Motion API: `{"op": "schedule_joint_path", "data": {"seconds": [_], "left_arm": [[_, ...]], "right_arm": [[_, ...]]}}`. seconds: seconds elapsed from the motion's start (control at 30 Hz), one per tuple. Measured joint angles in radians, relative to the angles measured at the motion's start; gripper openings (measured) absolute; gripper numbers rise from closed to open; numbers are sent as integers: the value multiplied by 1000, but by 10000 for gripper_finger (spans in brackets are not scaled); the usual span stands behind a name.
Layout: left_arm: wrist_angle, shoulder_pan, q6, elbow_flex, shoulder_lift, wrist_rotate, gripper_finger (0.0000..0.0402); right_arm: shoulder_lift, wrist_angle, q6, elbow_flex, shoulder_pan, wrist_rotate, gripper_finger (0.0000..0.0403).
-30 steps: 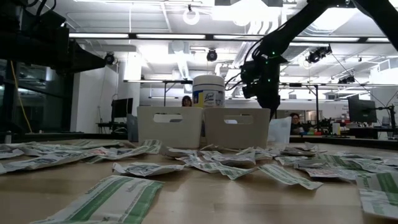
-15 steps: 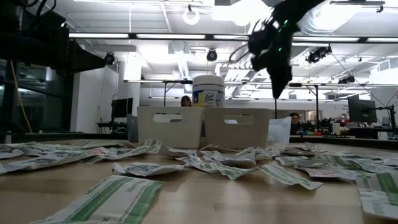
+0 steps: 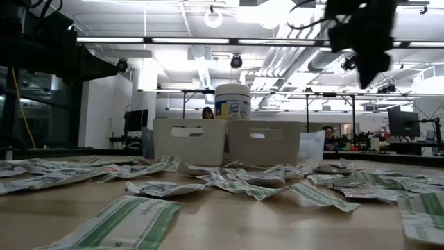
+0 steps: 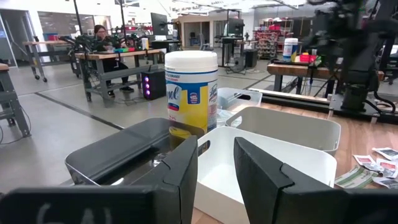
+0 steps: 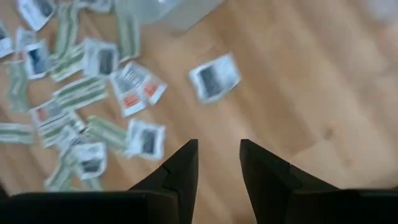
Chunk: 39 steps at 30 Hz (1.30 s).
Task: Pick & Place First Aid Supplies
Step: Put the band aid into the transparent bin
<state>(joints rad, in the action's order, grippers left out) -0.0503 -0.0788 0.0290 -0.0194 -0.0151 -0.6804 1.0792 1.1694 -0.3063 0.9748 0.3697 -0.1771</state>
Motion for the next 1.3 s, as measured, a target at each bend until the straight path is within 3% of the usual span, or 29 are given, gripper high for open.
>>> {"op": "schedule_joint_path", "data": {"seconds": [0.3,0.47,0.63,1.07,1.3], "left_arm": [[0,0,0,0,0,0,101],[0,0,0,0,0,0,101],[0,0,0,0,0,0,101],[0,0,0,0,0,0,101],[0,0,0,0,0,0,101]], "right_arm": [[-114,-23,-500,-194,-366,-27,113],[-95,-86,-821,-268,-534,-92,113],[-24,-189,-1028,-313,-658,-136,113],[236,-264,-1218,-320,-816,-175,117],[301,-283,-1286,-320,-854,-185,172]]}}
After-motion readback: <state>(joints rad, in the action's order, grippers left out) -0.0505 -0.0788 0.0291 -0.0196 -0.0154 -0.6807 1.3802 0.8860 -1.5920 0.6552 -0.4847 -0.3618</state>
